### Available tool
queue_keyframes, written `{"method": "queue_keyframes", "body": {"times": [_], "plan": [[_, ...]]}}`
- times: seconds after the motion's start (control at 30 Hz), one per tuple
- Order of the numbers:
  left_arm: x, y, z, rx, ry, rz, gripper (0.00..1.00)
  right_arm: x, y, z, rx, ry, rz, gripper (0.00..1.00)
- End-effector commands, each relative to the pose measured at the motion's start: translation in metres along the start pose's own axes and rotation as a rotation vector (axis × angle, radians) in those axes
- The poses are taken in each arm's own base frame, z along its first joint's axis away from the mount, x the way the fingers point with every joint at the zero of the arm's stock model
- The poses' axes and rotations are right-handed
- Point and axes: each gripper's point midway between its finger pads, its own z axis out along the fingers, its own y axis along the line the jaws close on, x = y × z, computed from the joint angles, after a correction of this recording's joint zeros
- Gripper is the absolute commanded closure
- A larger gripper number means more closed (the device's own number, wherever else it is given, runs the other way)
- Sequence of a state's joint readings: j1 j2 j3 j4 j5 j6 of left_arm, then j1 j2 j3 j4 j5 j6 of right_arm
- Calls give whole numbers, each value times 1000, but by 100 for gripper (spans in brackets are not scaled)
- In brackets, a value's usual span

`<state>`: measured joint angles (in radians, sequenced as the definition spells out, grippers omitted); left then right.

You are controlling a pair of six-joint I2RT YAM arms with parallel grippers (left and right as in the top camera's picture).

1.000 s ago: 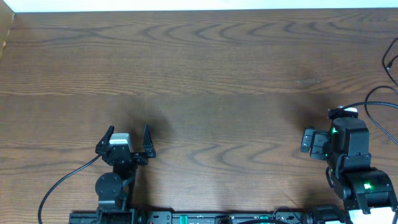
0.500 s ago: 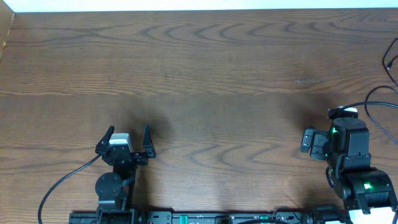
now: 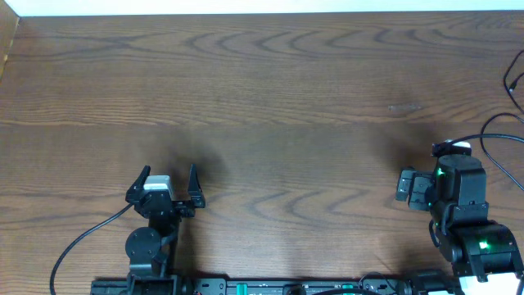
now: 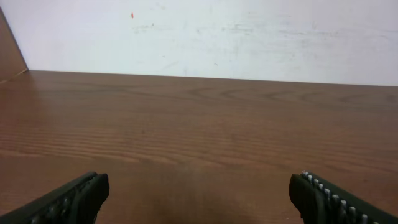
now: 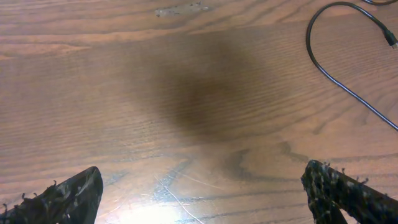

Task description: Untangle cables

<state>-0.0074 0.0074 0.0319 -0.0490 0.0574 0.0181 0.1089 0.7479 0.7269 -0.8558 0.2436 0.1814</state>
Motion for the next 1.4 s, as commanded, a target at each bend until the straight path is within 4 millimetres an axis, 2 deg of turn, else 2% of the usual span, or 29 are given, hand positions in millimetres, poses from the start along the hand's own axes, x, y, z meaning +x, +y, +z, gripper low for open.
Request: {"method": "queue_keyframes", "body": {"times": [0.0, 0.23, 0.43, 0.9, 1.13, 1.37], "plan": [[17, 0, 2, 5, 41, -17, 2, 0, -1, -2, 5, -14, -11, 1], [17, 0, 2, 5, 41, -17, 2, -20, 3, -17, -49, -204, 13, 1], [17, 0, 2, 5, 41, -17, 2, -13, 3, -16, -80, -344, 47, 1], [17, 0, 2, 5, 41, -17, 2, -26, -1, -25, -129, -733, 152, 1], [17, 0, 2, 5, 41, -17, 2, -24, 3, -16, -152, -796, 162, 1], [17, 0, 2, 5, 41, -17, 2, -29, 3, -17, -164, -846, 172, 1]]}}
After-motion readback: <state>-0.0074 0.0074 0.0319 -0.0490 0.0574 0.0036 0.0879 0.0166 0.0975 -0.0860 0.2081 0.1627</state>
